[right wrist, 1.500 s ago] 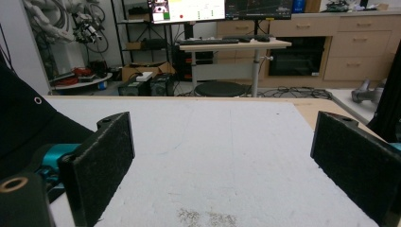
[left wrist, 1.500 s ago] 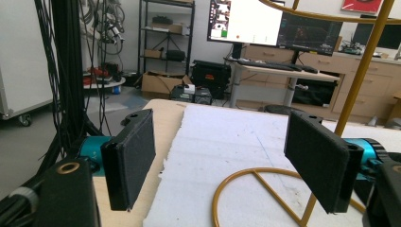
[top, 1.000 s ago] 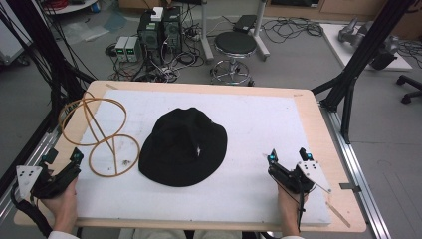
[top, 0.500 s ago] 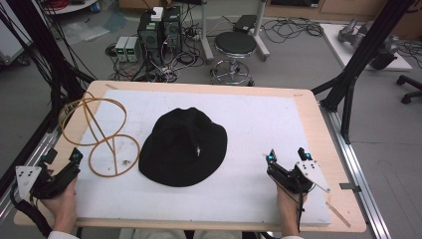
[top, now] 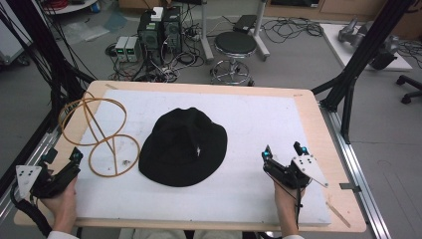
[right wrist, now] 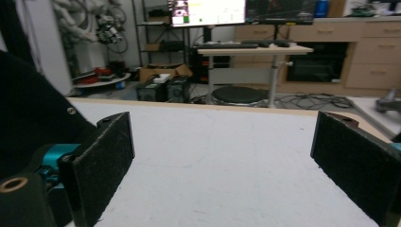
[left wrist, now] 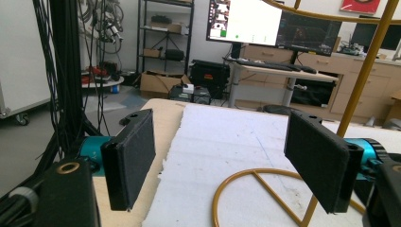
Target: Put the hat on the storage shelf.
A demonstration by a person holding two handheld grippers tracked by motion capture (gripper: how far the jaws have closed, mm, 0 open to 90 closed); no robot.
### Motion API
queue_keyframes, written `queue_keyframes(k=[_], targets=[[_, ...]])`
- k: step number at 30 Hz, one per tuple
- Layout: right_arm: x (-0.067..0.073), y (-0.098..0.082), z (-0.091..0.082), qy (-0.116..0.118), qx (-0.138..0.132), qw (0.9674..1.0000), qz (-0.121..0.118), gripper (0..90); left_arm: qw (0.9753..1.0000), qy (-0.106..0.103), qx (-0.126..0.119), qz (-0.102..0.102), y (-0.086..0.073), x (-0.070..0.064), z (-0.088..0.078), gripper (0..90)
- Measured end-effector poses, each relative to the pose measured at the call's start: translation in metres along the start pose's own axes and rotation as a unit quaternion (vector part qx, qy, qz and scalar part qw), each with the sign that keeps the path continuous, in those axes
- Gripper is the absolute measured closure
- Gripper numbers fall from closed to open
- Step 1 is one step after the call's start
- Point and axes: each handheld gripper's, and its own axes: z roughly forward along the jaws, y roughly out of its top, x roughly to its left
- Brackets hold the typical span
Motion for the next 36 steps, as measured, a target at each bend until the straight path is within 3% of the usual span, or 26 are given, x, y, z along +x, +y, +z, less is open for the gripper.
queue_keyframes(k=[5, 13, 22, 32, 36], targets=[[0.014, 0.008, 0.008, 0.045, 0.009, 0.9989, -0.007, 6.1, 1.0000, 0.002, -0.001, 0.001, 0.001, 0.001, -0.001, 25.8], [0.039, 0.014, 0.019, 0.094, 0.020, 0.9953, -0.016, 6.1, 1.0000, 0.000, -0.001, 0.003, 0.001, 0.000, -0.001, 25.8], [0.061, 0.014, 0.034, 0.121, 0.034, 0.9917, -0.027, 6.1, 1.0000, -0.004, -0.001, 0.006, 0.001, -0.003, -0.001, 25.7], [0.092, 0.021, 0.053, 0.161, 0.056, 0.9844, -0.045, 6.0, 1.0000, -0.005, 0.000, 0.005, 0.001, -0.002, -0.001, 25.8], [0.107, 0.022, 0.059, 0.172, 0.052, 0.9825, -0.047, 6.0, 1.0000, -0.005, -0.001, 0.004, 0.001, -0.002, -0.001, 25.8]])
